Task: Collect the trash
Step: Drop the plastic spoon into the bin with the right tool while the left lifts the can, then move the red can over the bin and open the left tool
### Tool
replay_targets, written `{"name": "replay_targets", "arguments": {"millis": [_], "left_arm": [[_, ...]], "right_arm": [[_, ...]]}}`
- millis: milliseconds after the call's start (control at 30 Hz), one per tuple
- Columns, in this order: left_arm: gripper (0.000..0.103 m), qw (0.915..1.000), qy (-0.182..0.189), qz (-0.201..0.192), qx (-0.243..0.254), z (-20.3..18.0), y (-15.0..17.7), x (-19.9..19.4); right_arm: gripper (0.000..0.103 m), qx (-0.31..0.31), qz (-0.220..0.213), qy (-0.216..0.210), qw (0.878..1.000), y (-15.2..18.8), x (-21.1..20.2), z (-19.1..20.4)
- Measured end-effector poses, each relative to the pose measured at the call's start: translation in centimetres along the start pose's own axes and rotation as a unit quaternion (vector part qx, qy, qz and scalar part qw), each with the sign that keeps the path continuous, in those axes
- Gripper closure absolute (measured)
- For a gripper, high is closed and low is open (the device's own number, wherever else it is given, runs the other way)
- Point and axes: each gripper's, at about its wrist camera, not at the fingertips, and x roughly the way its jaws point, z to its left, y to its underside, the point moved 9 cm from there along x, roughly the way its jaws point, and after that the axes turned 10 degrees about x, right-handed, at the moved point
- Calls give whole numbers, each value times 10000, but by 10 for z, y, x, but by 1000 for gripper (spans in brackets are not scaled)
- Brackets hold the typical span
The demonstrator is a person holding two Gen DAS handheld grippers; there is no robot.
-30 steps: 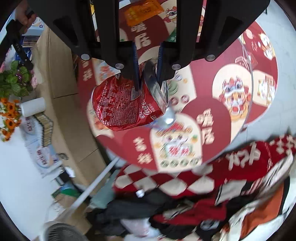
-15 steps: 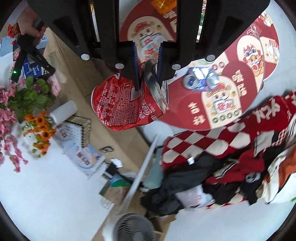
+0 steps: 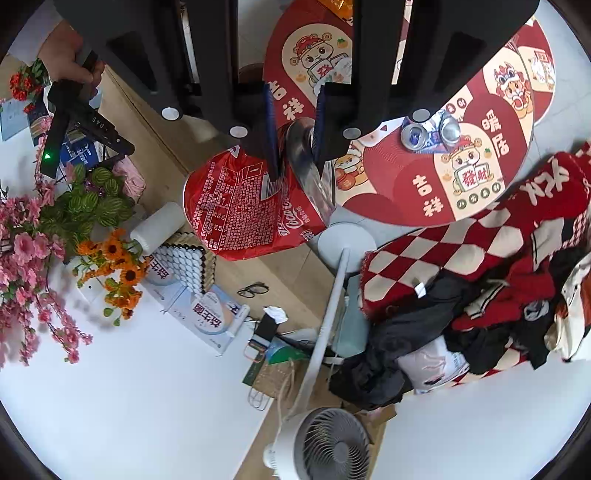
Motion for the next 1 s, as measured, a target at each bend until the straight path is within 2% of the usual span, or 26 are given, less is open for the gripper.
{"name": "replay_targets", "arguments": {"millis": [33,133,167,200,267,367,633,1000], "left_arm": [[86,10000,20,-24,46,-3,-3,-2],[86,9998,70,-59,172,-11,-9,-6],[86,9997,87,-67,205,-13,-10,-8],[86,9996,113,-74,250,-16,-13,-10],[86,9993,152,-95,316,-21,-16,-14],[86,9985,249,-153,472,-34,-23,-22],[86,9928,571,-178,1037,-77,-38,-32],[86,9754,1096,206,1901,-161,-29,-5]], "right_arm": [[75,-8,-17,1,10000,-1,-2,1],[64,-66,-170,-4,9998,-7,-14,5],[56,-95,-222,4,9997,-10,-19,7],[39,-120,-284,26,9995,-11,-25,8],[21,-172,-544,99,9983,-18,-42,10],[7,-238,-797,141,9964,-27,-66,13],[6,-198,-1208,411,9916,-34,-124,2],[6,178,-1381,588,9885,-25,-158,-32]]}}
